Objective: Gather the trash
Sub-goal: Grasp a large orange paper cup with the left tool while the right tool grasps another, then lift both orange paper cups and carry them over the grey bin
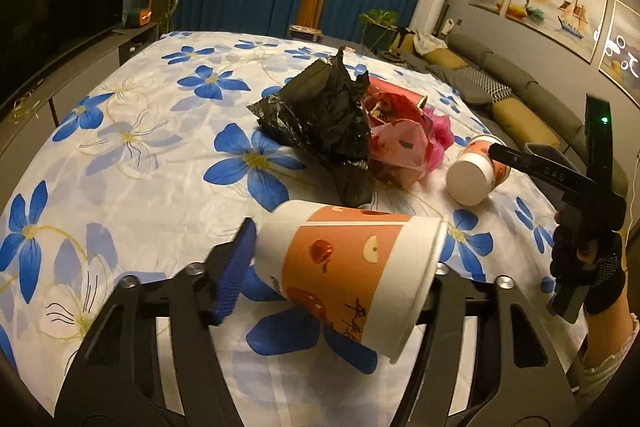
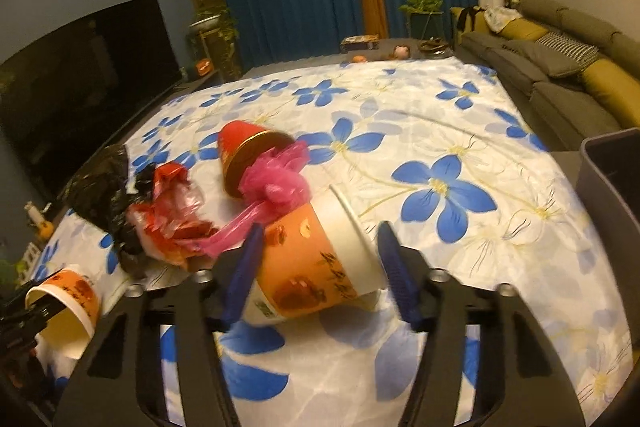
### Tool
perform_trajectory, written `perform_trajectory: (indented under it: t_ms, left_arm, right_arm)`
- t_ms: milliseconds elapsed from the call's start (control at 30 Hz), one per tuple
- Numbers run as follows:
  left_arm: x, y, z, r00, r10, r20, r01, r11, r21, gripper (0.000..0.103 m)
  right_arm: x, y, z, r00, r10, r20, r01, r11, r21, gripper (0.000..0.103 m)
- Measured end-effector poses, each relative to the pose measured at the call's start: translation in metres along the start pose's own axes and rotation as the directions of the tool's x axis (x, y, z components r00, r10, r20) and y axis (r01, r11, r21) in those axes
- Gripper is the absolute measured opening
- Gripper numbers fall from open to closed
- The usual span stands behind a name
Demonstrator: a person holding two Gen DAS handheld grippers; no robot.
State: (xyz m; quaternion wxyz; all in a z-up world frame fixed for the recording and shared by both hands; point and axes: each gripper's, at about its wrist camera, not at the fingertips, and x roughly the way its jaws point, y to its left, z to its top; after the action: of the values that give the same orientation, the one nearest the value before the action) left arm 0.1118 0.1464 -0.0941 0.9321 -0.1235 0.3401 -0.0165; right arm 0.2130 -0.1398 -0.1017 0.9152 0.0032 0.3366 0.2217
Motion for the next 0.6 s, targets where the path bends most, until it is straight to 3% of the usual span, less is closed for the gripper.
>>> perform_trajectory:
  t_ms: [233, 333, 600]
  left_arm:
    - [0.001, -0.006, -0.006, 1.0, 0.005, -0.03, -0.004, 0.999, 0.039, 0.034]
    - [0.0, -0.009, -0.008, 0.999, 0.014, -0.035, -0.012, 0.999, 0.051, 0.028]
    - [-0.008, -0.012, -0.013, 0.999, 0.029, -0.021, -0.027, 0.997, 0.065, 0.027]
  right_arm:
    - [-0.015, 0.011, -0.021, 0.995, 0.098, -0.016, -0.098, 0.995, -0.003, 0.018]
    - [-0.02, 0.019, -0.028, 0.994, 0.112, -0.012, -0.112, 0.994, -0.011, 0.012]
    - [-0.035, 0.034, -0.035, 0.993, 0.115, 0.034, -0.114, 0.993, -0.015, 0.004]
